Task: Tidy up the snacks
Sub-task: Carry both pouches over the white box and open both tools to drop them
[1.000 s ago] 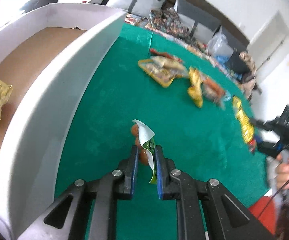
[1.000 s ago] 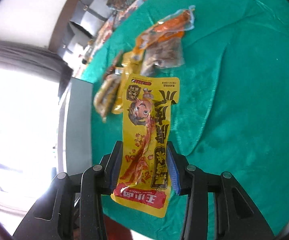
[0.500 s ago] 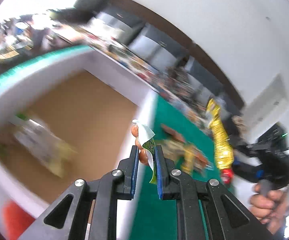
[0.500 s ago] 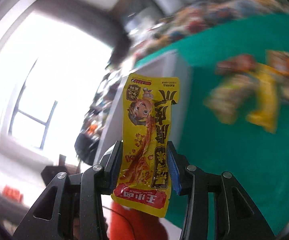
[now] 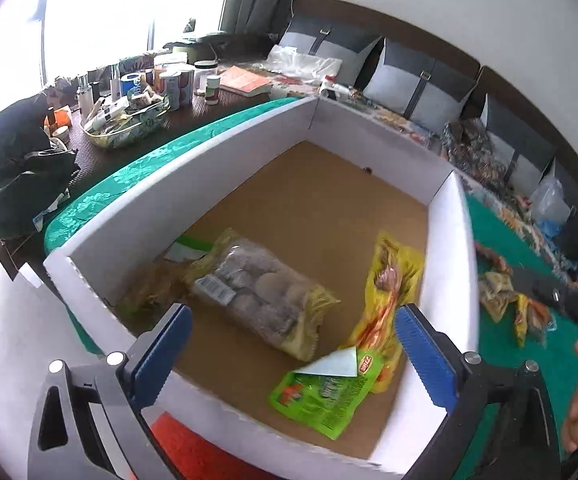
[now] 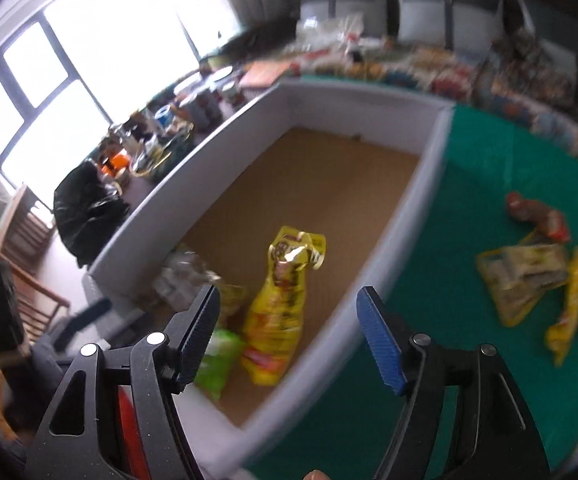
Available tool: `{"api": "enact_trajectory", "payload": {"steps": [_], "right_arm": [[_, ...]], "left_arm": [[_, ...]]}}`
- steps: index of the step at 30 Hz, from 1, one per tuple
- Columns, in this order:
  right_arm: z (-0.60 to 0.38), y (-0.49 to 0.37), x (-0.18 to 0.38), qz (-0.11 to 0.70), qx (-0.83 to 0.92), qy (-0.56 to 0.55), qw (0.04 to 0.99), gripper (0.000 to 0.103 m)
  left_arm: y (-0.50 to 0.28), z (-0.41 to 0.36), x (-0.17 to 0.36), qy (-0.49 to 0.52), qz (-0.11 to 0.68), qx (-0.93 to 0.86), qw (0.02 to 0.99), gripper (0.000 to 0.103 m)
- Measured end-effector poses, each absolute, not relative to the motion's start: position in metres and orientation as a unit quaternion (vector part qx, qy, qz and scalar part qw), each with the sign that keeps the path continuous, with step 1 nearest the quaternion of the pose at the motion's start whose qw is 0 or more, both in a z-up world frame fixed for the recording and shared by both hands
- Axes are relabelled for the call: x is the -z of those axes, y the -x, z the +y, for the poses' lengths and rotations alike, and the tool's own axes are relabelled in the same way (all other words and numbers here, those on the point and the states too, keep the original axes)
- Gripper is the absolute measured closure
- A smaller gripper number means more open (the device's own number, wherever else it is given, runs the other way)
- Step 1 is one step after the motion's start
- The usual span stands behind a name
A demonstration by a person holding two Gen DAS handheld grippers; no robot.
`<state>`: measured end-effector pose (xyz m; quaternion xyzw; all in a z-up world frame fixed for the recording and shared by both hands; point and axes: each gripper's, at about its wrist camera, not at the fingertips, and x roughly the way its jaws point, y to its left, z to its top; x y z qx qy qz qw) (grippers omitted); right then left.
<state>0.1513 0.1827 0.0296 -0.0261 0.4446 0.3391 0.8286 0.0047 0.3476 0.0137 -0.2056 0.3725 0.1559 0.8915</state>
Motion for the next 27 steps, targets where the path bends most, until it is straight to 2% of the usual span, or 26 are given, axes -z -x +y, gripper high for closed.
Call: {"api": "enact_trajectory", "payload": {"steps": [6,11,15,19,23,27], "right_arm": [[0.063,-0.154,-0.008,0.365,-0.233,0.038,0.9,0.028],[-0.057,-0.147,0.054,0.389,-0.099,0.072,0.913,0.028],[-0.165,-0.134,0.092,0.42,0.005,0.046,0.906,0.028],[-0.233,-0.123,0.101,0.425,0.064,0.007,0.903,0.028],[-0.262,-0.128,0.102,0.437,0.091,-0.032,0.894,0.028],[-0.269,-0.143,0.105,0.436,0.1,-0.038,0.894,0.028]], "left_arm": [[-0.021,0.284,-0.047,0.178,0.344,-0.103,0.916,0.003],[-0.04,0.2,-0.053,0.153,0.352,-0.011,0.923,0.001],[-0.063,0.124,-0.022,0.123,0.396,0.041,0.909,0.001],[-0.091,0.057,0.03,0.063,0.439,0.056,0.894,0.001],[-0.122,0.02,0.066,0.027,0.457,0.061,0.887,0.001],[-0.147,0.013,0.085,0.035,0.459,0.062,0.885,0.001]]}}
